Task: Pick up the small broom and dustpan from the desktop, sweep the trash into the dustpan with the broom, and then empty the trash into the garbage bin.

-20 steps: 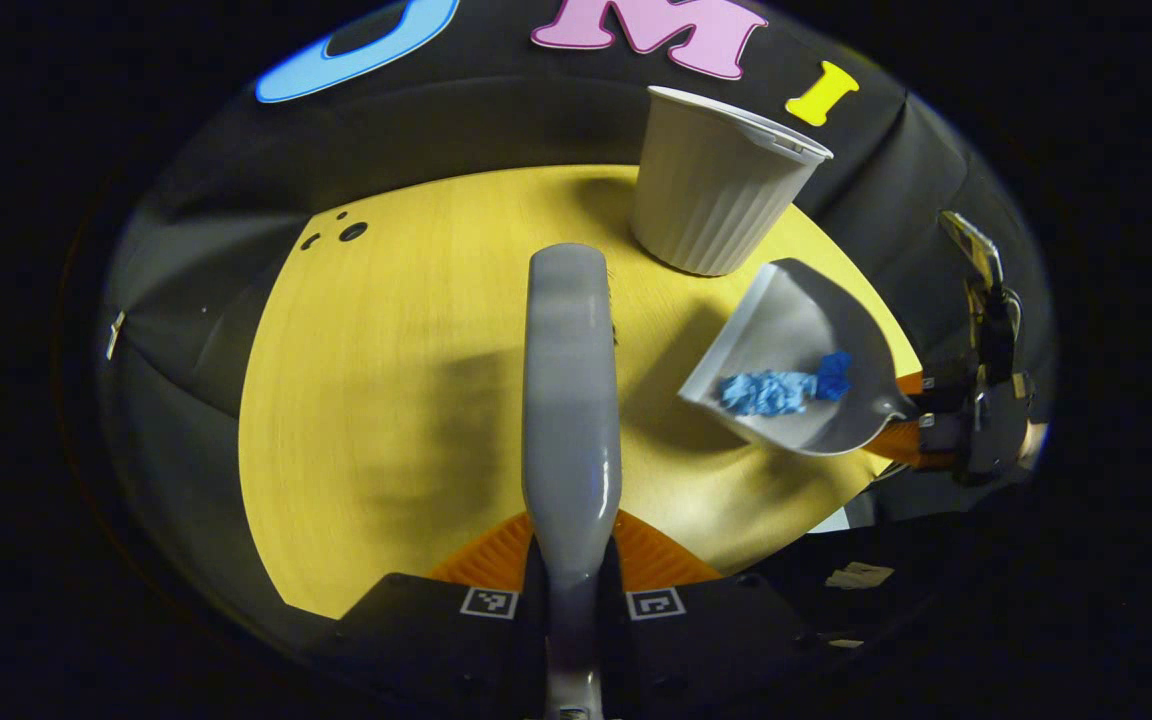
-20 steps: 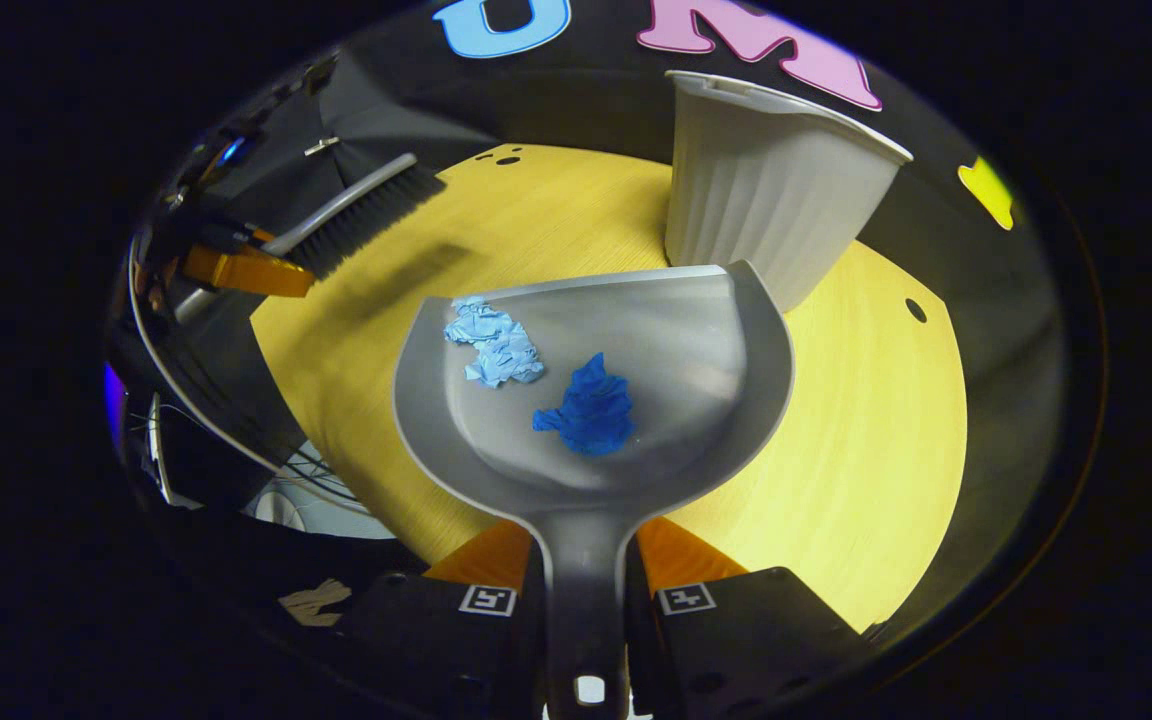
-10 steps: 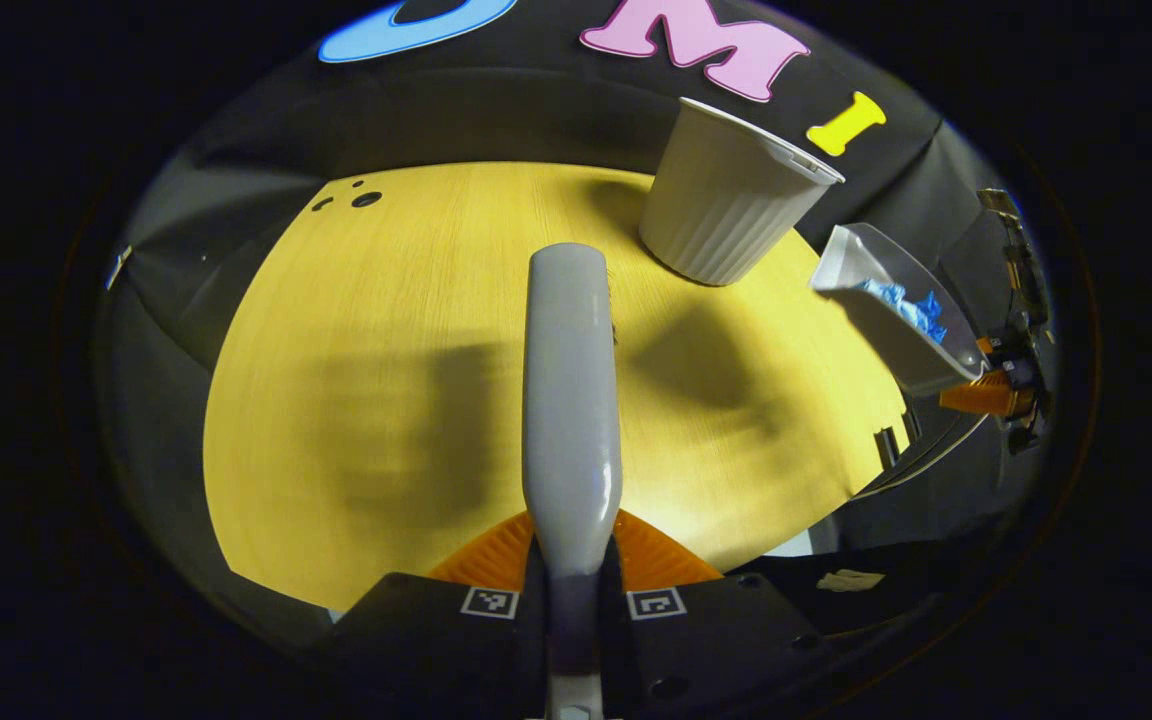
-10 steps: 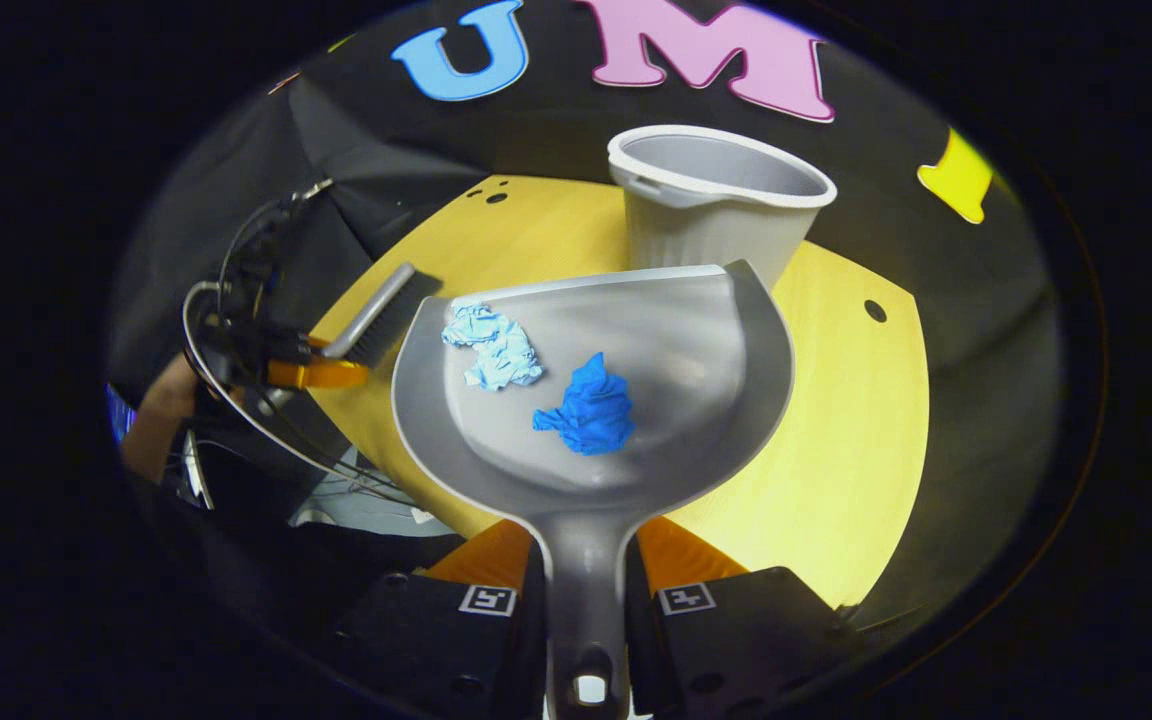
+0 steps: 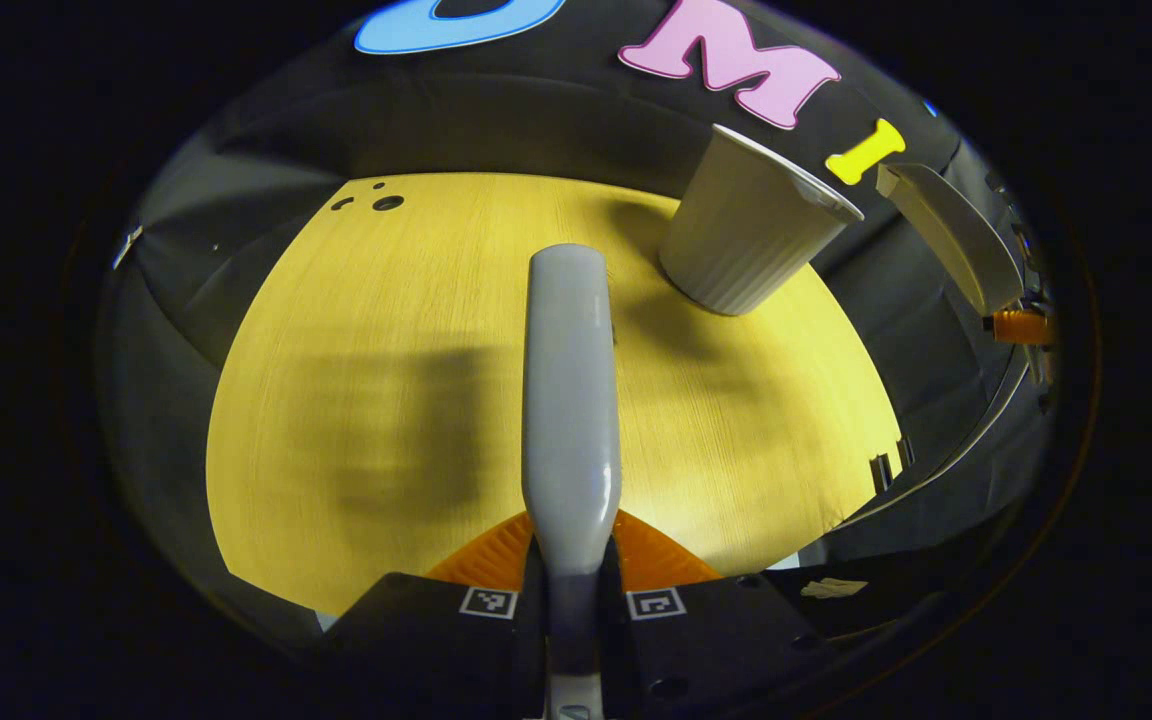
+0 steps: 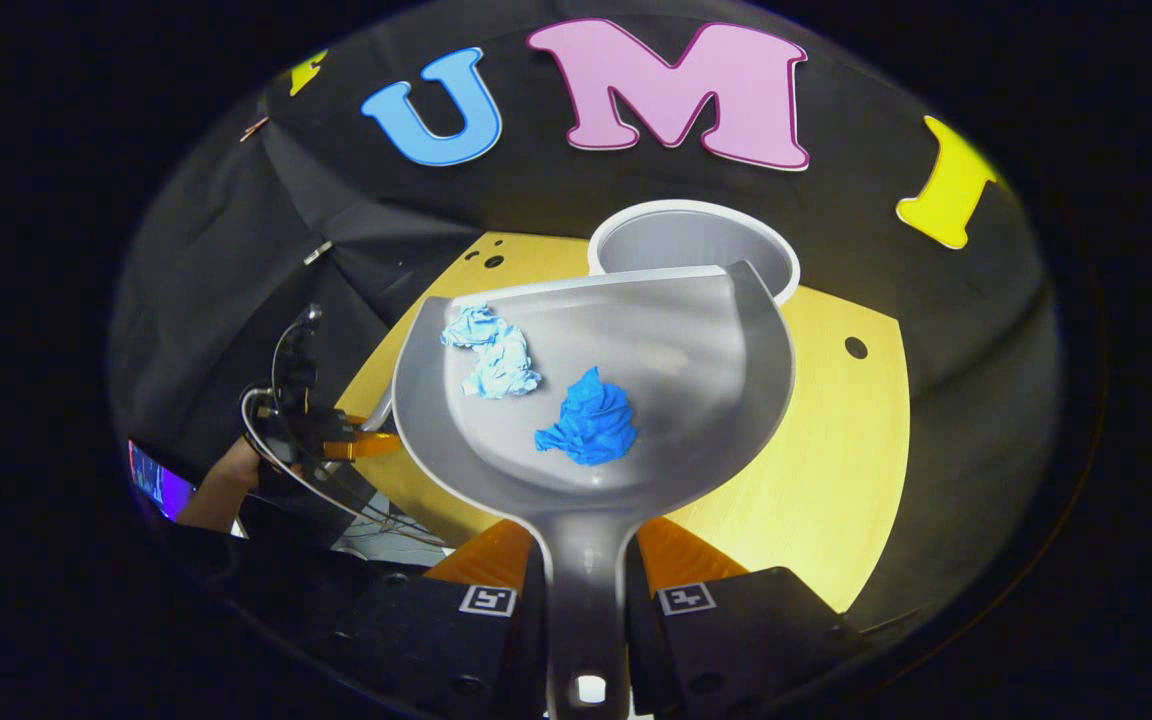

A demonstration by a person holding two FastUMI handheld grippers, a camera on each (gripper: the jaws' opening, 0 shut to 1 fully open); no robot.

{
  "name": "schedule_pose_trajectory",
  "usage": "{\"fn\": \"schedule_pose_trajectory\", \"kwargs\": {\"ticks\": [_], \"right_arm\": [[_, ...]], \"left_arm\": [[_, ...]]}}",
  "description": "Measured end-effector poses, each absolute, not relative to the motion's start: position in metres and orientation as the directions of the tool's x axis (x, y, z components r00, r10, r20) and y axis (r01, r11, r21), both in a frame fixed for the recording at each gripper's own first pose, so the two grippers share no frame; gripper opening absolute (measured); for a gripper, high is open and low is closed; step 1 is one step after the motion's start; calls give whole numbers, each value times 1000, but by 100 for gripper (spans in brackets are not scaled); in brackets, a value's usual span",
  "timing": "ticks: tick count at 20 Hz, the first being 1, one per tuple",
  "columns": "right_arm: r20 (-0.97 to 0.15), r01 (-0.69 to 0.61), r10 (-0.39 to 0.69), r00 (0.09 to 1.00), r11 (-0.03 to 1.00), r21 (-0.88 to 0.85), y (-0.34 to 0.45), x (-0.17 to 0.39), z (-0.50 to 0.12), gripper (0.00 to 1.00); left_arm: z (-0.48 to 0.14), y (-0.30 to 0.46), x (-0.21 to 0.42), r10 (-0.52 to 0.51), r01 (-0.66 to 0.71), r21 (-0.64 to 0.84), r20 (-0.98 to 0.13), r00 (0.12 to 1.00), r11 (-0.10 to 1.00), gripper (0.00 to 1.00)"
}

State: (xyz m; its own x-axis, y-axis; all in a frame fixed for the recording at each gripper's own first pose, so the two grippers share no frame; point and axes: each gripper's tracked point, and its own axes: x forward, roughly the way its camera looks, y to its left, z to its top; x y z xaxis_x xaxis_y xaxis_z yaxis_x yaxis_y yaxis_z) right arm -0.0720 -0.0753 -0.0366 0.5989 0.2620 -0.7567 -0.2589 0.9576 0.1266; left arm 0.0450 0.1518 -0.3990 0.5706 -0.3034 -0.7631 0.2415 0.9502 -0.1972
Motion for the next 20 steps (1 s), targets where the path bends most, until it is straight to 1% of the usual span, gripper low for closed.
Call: {"fn": "schedule_pose_trajectory", "kwargs": {"ticks": [5,7,8,9,12,13,14,15,16,20], "right_arm": [[-713,-201,219,666,973,111,-99,-2,-4,36],[-704,-176,160,692,983,50,-119,30,-4,36],[-707,-158,136,694,987,34,-130,45,-6,36],[-711,-135,116,694,990,30,-138,59,-10,36],[-708,-86,58,704,996,-3,-156,97,-24,36],[-705,-82,33,708,996,-35,-162,106,-30,36],[-705,-89,9,709,993,-76,-167,113,-36,36],[-705,-100,-16,709,987,-123,-171,117,-42,37],[-701,-111,-39,712,980,-167,-173,120,-47,36],[-634,-126,-103,766,944,-306,-181,142,-54,37]], "left_arm": [[-400,165,50,-301,195,-230,-758,579,953,25],[-402,169,52,-294,164,-244,-760,580,956,25],[-404,172,53,-285,148,-245,-761,583,958,29],[-408,174,53,-270,132,-239,-766,583,962,25],[-414,173,53,-253,103,-237,-781,572,966,25],[-416,171,52,-253,100,-239,-785,566,966,29],[-417,170,50,-253,102,-237,-790,559,966,25],[-419,169,49,-249,106,-229,-796,552,968,29],[-419,169,49,-244,111,-220,-801,546,969,25],[-419,168,48,-220,117,-187,-816,534,975,26]]}}
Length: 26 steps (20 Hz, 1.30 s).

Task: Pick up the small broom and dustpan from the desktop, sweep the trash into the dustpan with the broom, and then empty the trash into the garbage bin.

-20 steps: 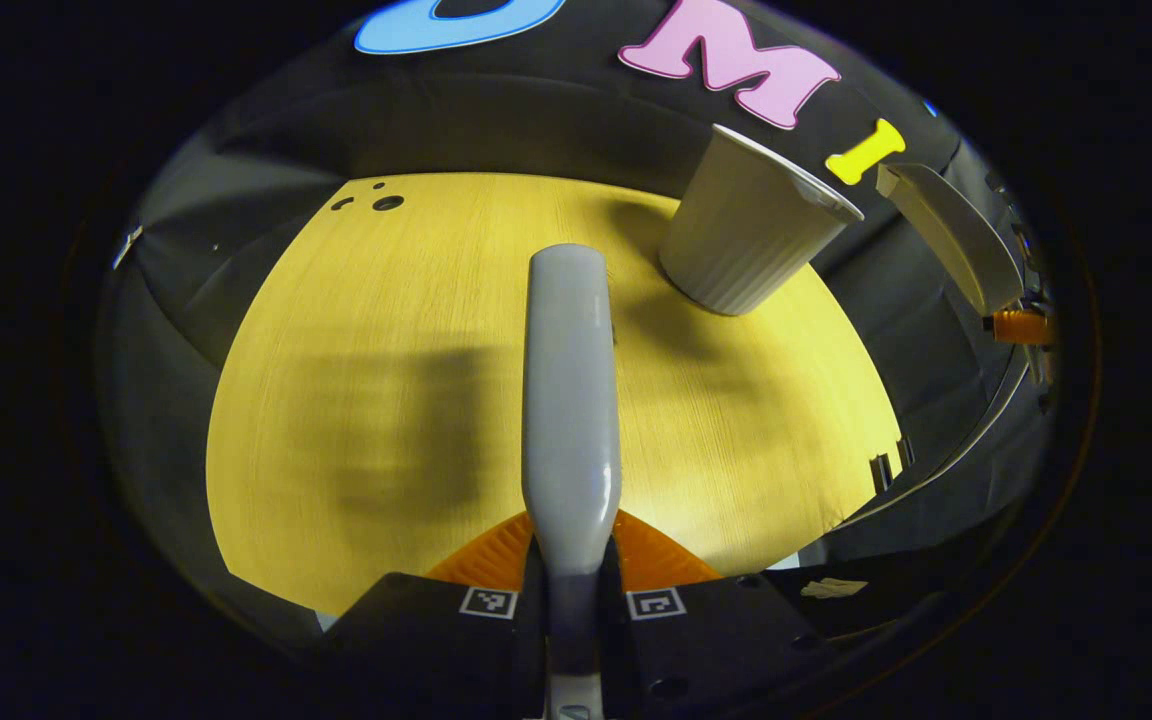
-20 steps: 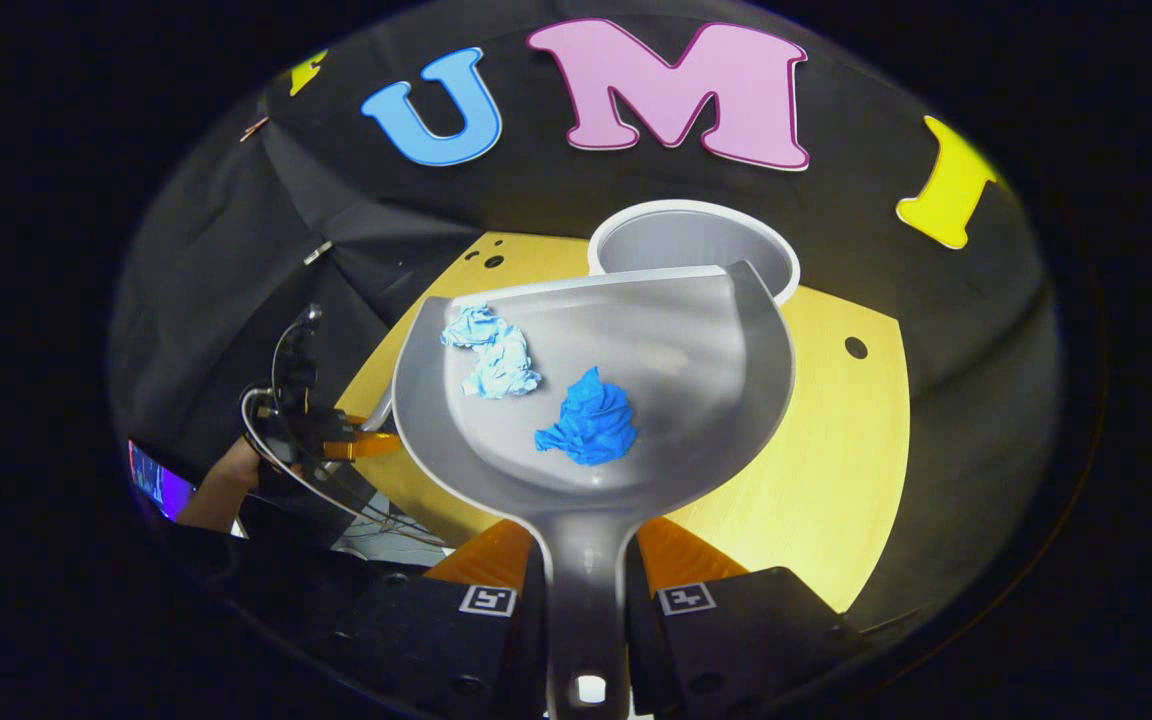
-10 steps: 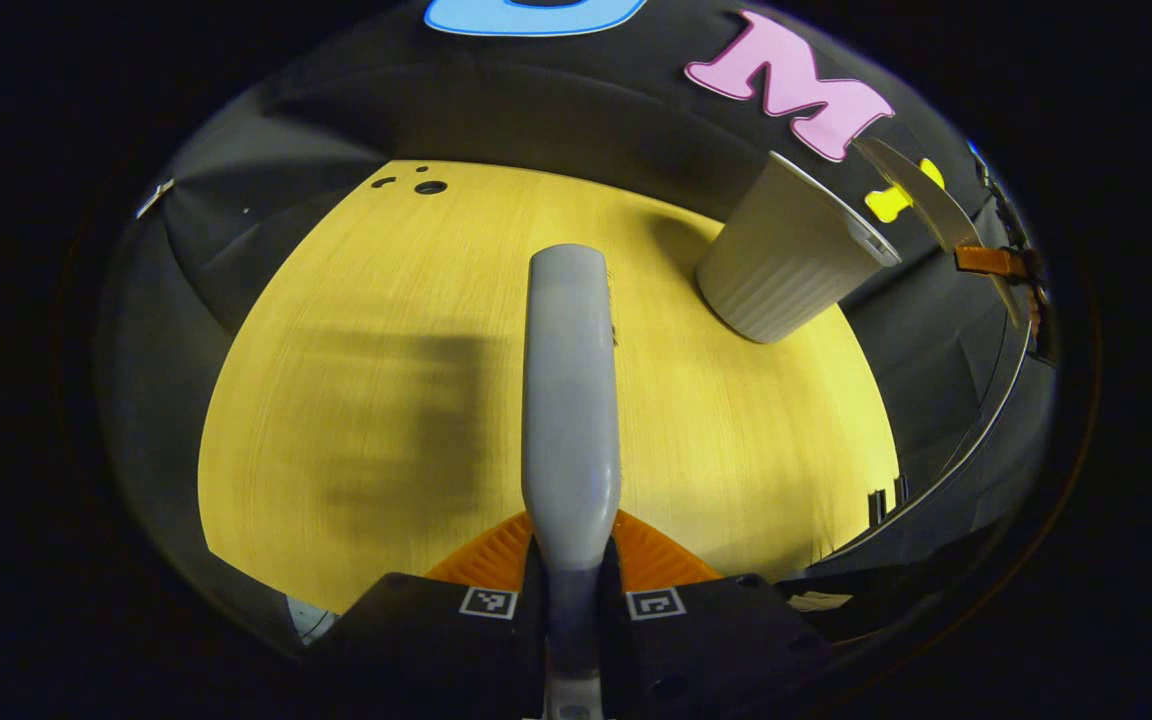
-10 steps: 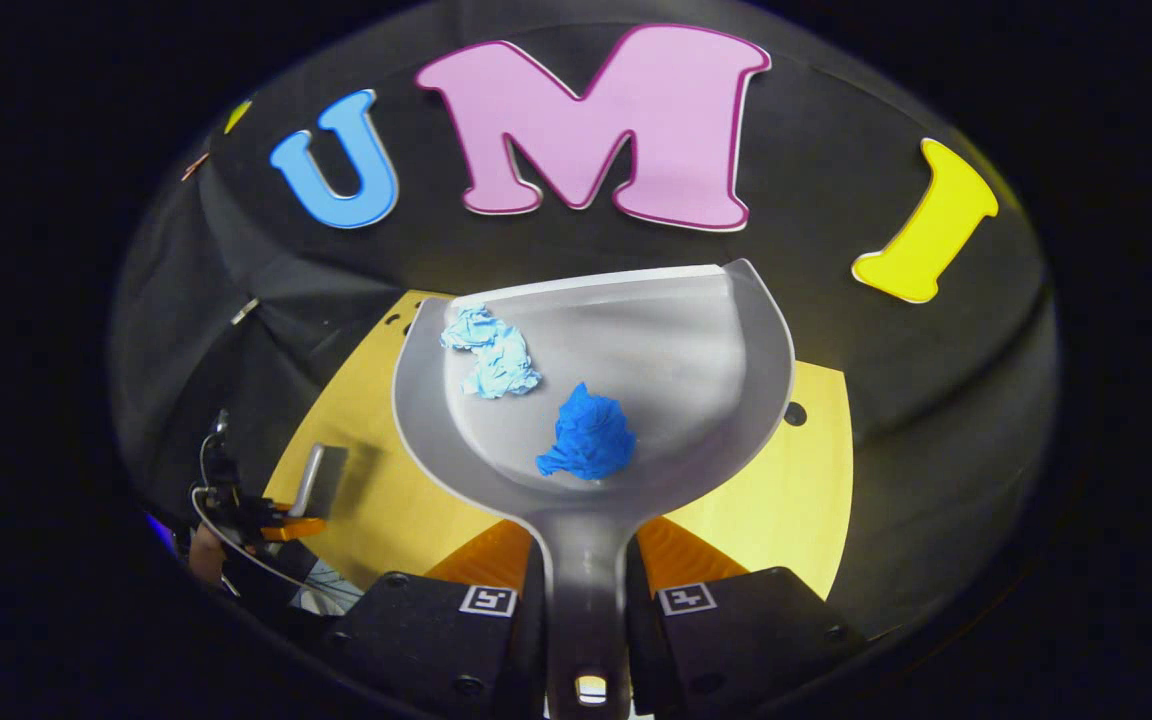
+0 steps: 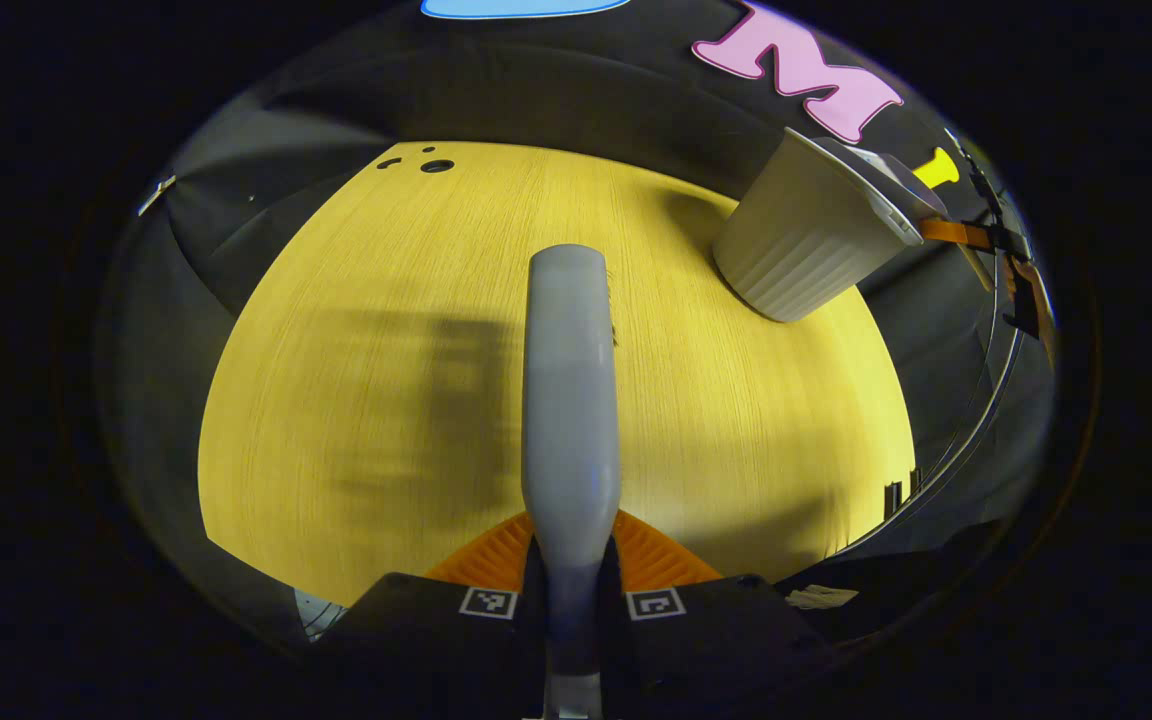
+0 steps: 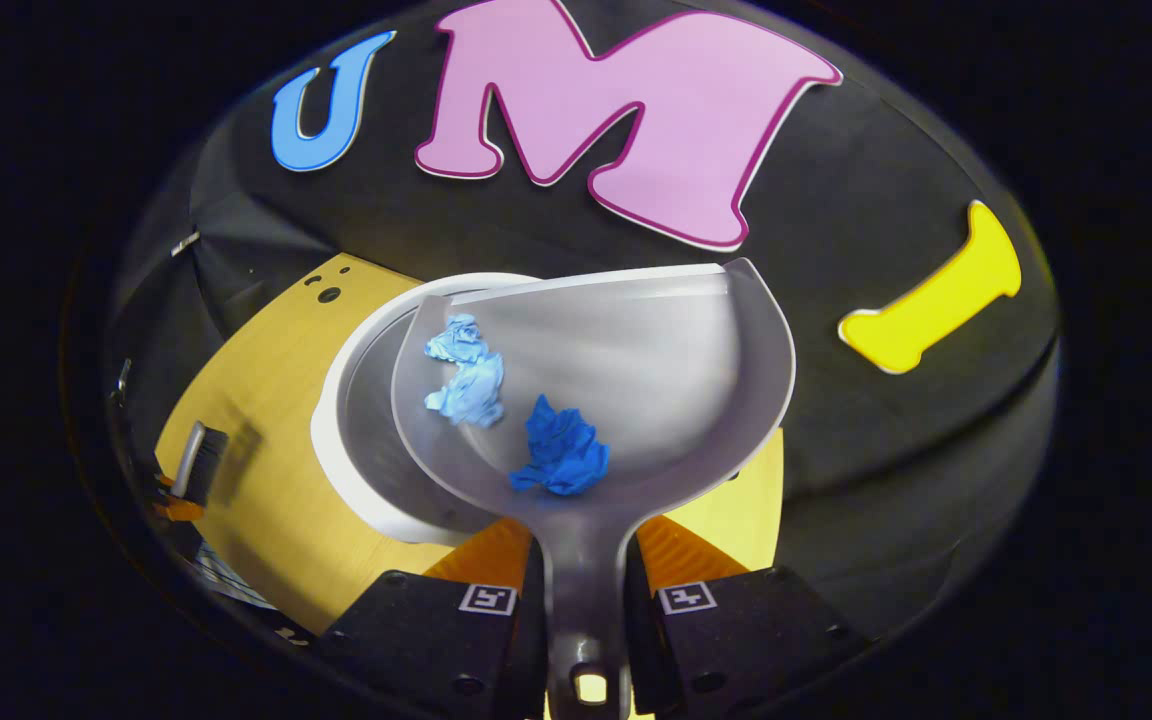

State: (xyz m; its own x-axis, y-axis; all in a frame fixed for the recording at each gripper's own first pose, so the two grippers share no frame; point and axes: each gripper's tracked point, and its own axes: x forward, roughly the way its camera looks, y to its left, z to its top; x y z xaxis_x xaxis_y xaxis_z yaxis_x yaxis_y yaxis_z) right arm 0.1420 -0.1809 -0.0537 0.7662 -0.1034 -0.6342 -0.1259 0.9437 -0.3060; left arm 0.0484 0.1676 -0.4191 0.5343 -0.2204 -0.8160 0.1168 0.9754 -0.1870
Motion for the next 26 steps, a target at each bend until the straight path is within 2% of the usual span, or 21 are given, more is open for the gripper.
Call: {"fn": "schedule_pose_trajectory", "kwargs": {"ticks": [8,12,15,16,17,23,24,26], "right_arm": [[-564,-198,-172,808,822,-534,-181,154,-58,37],[-534,-231,-189,824,749,-621,-178,161,-60,36],[-479,-223,-220,850,674,-705,-177,164,-57,37],[-464,-221,-226,857,652,-725,-176,165,-57,36],[-444,-219,-234,865,620,-754,-177,165,-55,36],[-286,-218,-226,931,284,-934,-171,167,-39,36],[-264,-215,-214,941,227,-950,-171,164,-33,36],[-236,-209,-213,948,143,-967,-176,164,-28,36]], "left_arm": [[-418,150,40,-240,147,-191,-823,515,971,25],[-418,160,37,-201,169,-132,-833,515,977,25],[-416,168,31,-195,142,-142,-831,521,980,26],[-417,171,28,-192,132,-144,-831,521,981,29],[-418,173,25,-188,124,-144,-833,521,982,25],[-426,172,7,-184,124,-140,-845,502,982,26],[-426,171,5,-186,124,-143,-845,501,982,29],[-427,167,4,-193,121,-153,-844,501,981,25]]}}
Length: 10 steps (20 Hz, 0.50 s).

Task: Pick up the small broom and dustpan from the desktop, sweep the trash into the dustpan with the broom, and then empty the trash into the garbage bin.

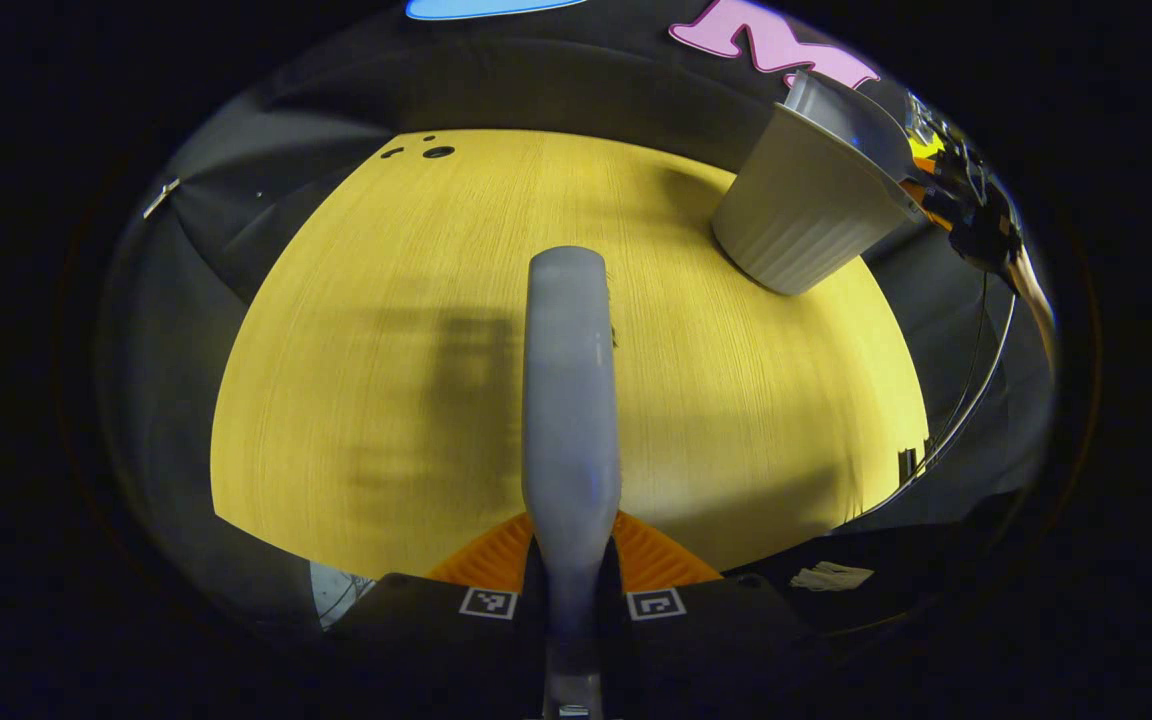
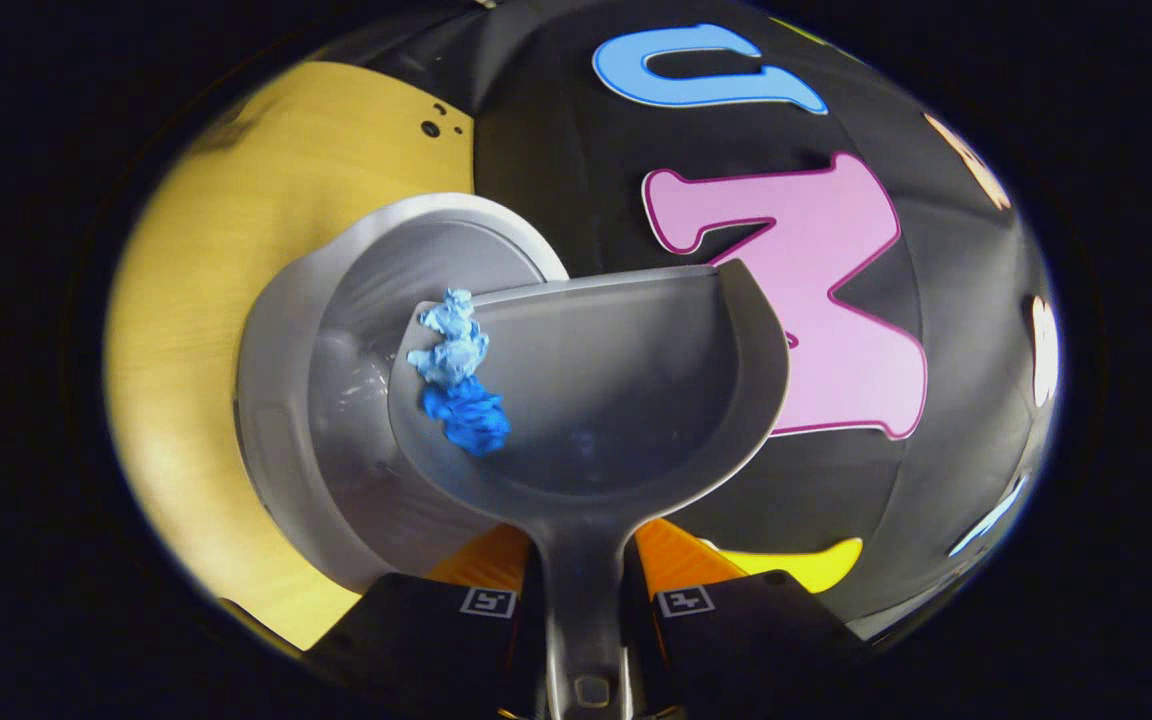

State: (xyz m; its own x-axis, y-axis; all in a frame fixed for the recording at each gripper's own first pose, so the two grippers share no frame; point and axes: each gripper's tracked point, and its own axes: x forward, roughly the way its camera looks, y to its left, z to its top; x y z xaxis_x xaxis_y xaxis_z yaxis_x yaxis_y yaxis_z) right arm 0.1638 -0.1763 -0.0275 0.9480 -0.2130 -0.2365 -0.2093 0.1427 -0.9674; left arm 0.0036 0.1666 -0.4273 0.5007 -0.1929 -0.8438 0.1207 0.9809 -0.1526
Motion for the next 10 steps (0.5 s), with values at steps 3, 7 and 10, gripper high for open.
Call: {"fn": "schedule_pose_trajectory", "kwargs": {"ticks": [3,7,10], "right_arm": [[-226,-204,-214,950,120,-972,-178,165,-27,36],[-175,-176,-223,959,15,-984,-183,169,-21,36],[-150,-160,-208,967,-31,-987,-185,170,-19,36]], "left_arm": [[-429,165,3,-197,126,-154,-843,500,980,25],[-433,161,0,-199,137,-151,-848,491,979,25],[-434,156,-3,-201,140,-151,-849,489,979,26]]}}
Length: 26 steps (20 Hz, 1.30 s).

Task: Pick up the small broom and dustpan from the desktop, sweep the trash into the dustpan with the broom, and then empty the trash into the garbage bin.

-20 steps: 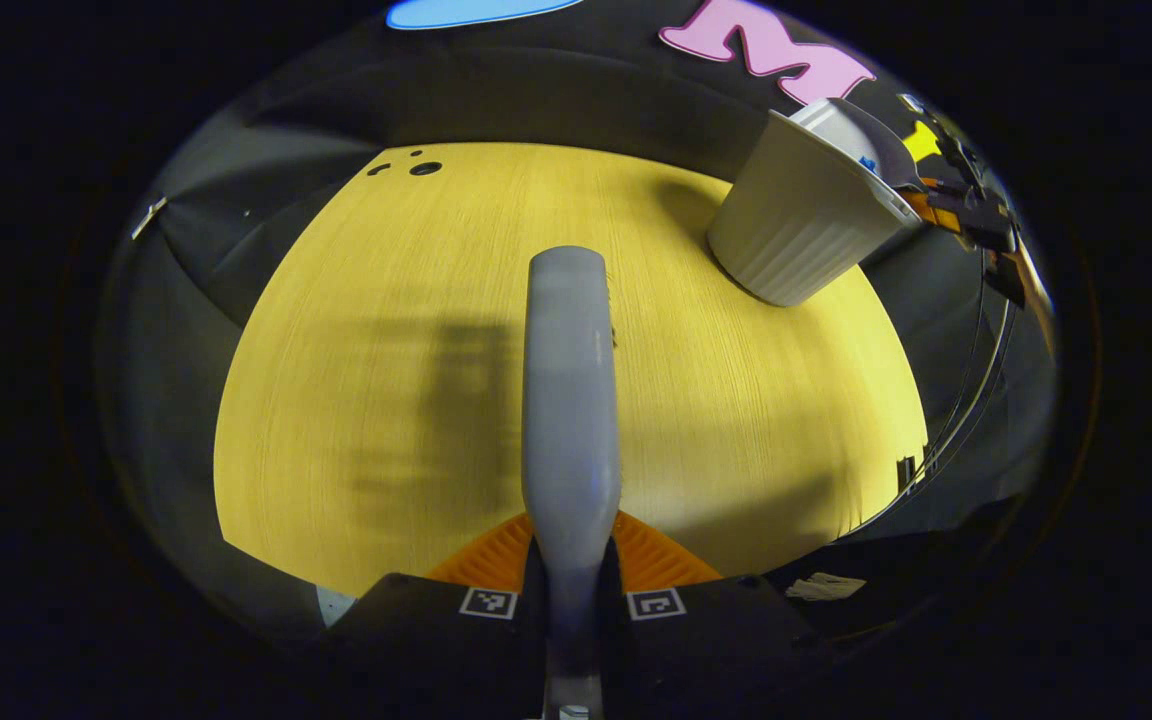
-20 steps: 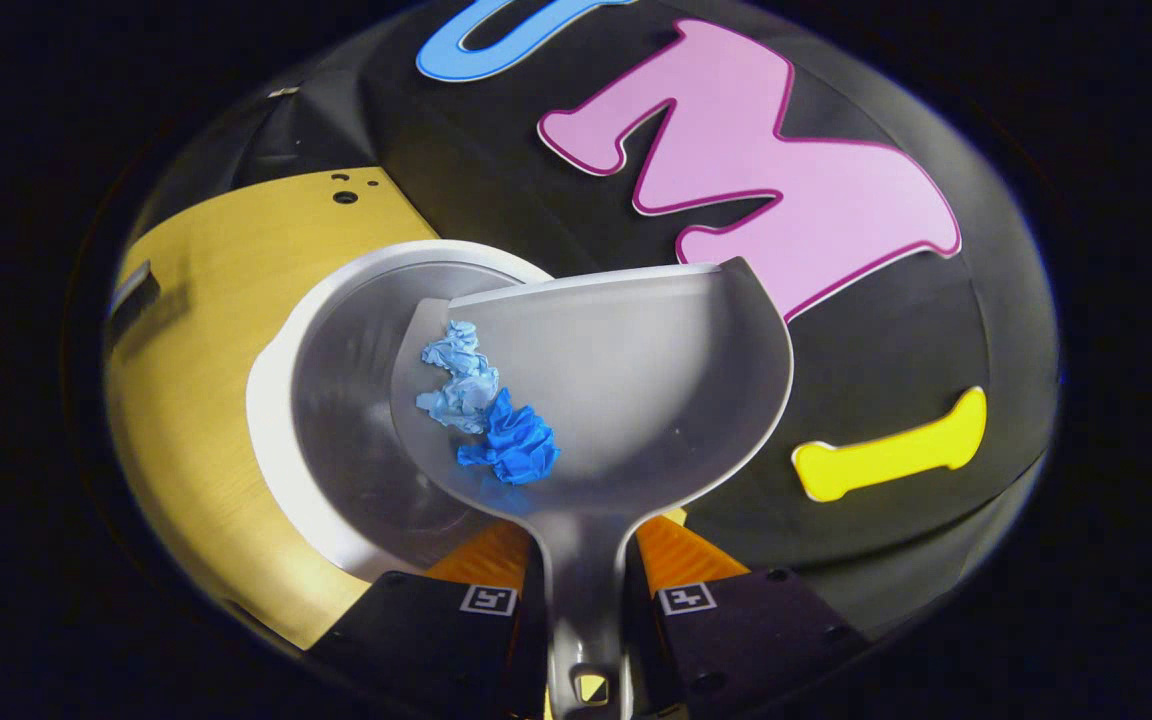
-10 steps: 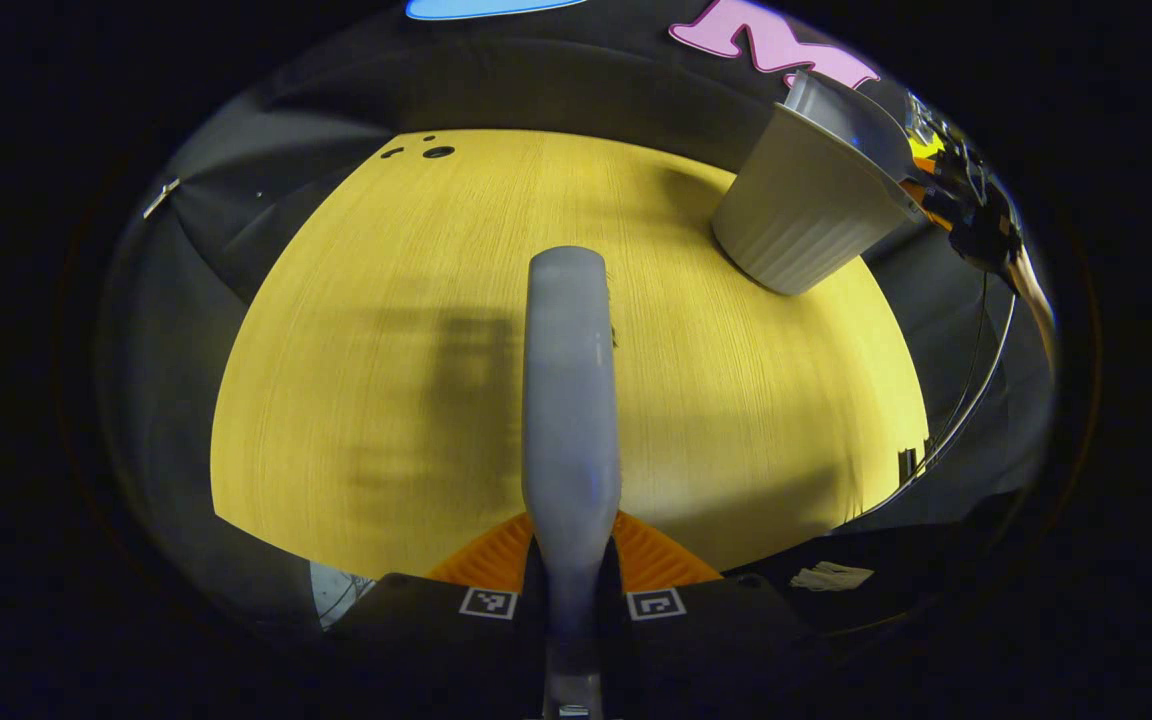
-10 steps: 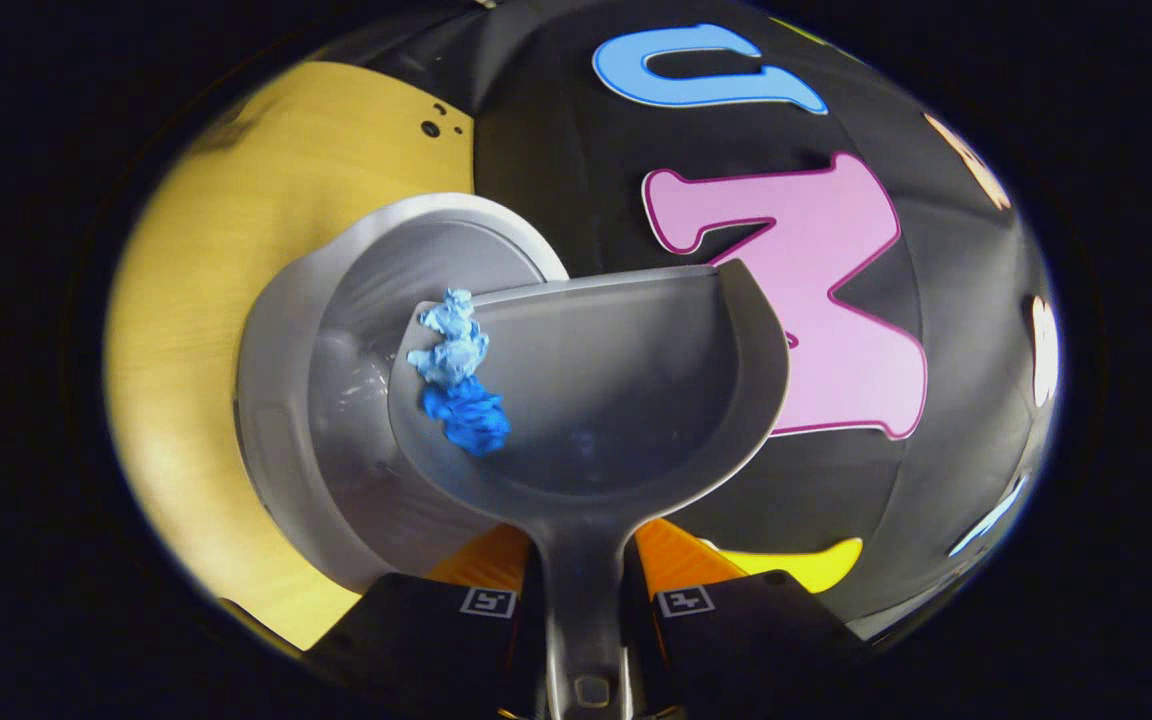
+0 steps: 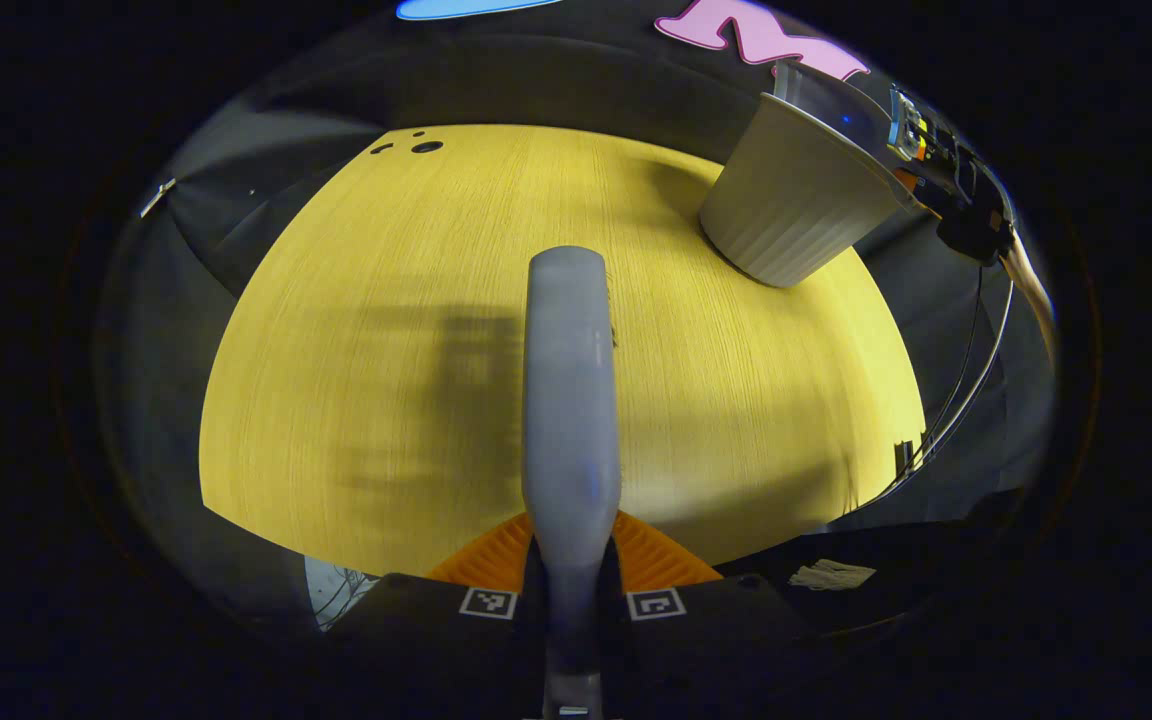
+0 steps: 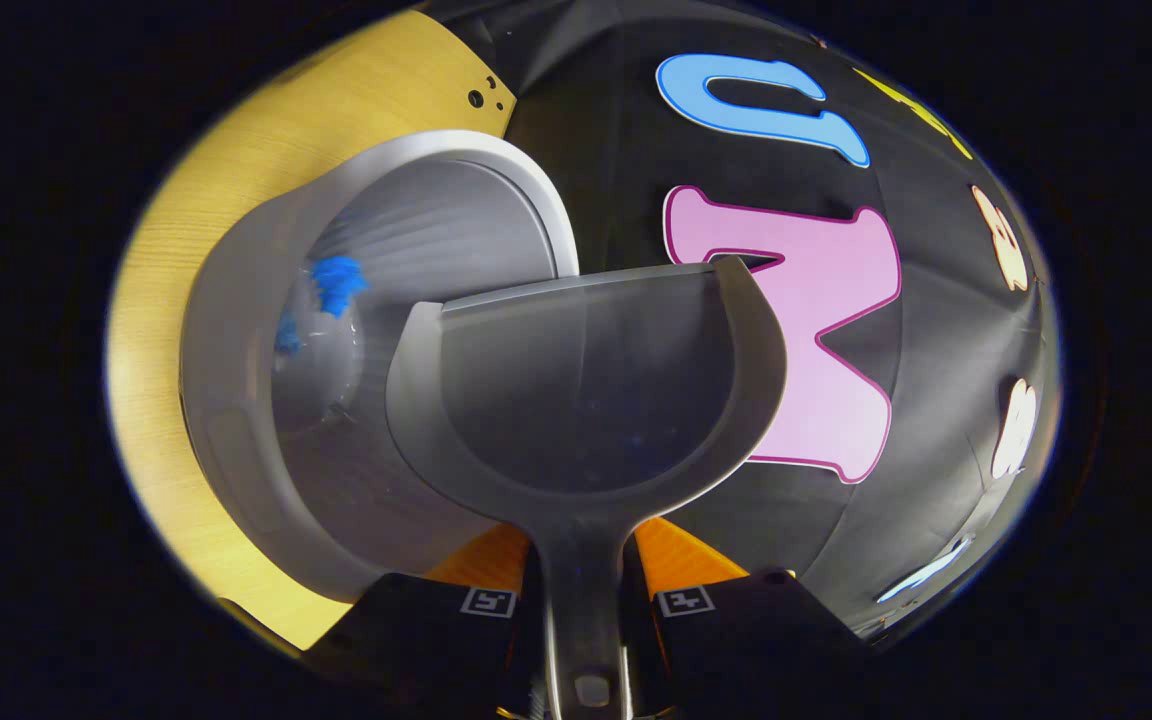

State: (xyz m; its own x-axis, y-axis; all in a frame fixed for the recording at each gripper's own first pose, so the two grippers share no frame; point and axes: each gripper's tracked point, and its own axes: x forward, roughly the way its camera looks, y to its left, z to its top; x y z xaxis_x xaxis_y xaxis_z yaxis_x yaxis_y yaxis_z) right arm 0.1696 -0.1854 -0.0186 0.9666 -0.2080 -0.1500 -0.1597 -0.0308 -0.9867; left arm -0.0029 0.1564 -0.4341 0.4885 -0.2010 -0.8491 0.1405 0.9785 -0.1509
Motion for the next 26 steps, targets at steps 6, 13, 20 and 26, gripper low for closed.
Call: {"fn": "schedule_pose_trajectory", "kwargs": {"ticks": [6,13,20,26], "right_arm": [[-255,-175,-267,929,289,-941,-206,165,-24,36],[-400,-117,-212,892,746,-655,-208,162,-21,36],[-451,-13,-94,887,974,-227,-196,154,5,36],[-440,40,-38,897,999,-5,-154,110,23,36]], "left_arm": [[-427,151,-2,-175,119,-132,-838,518,984,26],[-408,143,7,-125,41,-124,-805,580,991,26],[-391,151,12,-115,-3,-153,-761,638,988,26],[-387,173,19,-164,51,-173,-741,651,984,25]]}}
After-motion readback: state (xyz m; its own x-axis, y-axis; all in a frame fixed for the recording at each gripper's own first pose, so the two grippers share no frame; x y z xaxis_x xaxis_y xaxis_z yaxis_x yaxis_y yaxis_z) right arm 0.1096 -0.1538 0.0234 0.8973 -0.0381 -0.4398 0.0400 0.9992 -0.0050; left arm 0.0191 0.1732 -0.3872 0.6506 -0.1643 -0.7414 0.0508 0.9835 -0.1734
